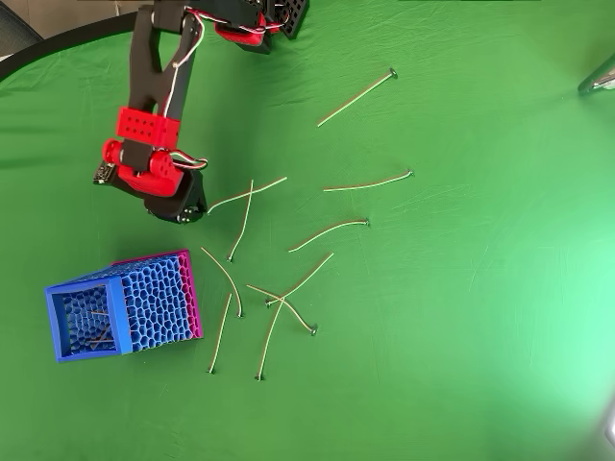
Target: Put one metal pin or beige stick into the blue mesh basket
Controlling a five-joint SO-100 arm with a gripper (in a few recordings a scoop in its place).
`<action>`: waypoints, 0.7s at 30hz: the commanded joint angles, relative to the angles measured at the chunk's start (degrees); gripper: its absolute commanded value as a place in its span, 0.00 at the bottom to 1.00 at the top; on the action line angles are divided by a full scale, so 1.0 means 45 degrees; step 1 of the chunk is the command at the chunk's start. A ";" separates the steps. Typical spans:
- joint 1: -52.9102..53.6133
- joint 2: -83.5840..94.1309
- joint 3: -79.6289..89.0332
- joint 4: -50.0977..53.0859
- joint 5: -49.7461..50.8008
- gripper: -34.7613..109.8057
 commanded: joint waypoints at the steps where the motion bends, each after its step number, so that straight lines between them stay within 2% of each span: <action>1: 0.0527 0.1797 -0.0117 0.0137 -0.0332 0.25; 8: 0.1328 0.2617 -0.1953 0.0020 -0.1250 0.25; 21: 0.2891 0.0664 -0.7363 -0.0059 -0.2031 0.25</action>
